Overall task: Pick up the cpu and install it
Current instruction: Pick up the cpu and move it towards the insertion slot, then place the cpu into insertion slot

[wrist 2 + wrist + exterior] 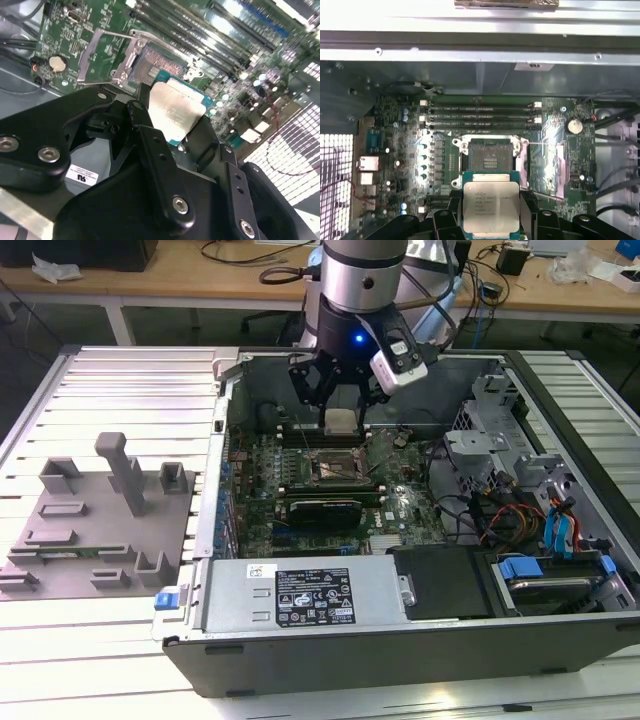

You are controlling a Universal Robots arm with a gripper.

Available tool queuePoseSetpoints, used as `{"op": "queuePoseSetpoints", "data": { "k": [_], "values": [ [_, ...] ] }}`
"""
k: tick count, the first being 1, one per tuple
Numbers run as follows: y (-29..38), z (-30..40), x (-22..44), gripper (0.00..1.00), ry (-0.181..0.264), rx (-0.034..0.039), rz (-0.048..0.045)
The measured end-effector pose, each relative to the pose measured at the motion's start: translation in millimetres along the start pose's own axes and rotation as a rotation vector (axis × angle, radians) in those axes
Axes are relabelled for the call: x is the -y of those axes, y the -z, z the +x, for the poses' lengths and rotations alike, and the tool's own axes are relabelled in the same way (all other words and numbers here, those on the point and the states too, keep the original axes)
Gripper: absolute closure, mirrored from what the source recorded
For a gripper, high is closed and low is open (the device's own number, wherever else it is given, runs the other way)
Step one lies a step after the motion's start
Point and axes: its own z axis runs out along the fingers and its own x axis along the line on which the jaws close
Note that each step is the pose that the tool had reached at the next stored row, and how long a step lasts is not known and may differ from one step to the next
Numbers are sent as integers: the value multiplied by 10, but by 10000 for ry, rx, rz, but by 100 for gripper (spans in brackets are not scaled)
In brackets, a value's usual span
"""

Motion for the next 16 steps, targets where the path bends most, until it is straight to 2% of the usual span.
{"op": "queuePoseSetpoints", "data": {
  "k": [4,16],
  "values": [
    [-42,-1,-68,46,1,0,0],
    [-48,-1,-69,46,0,0,0]
  ]
}}
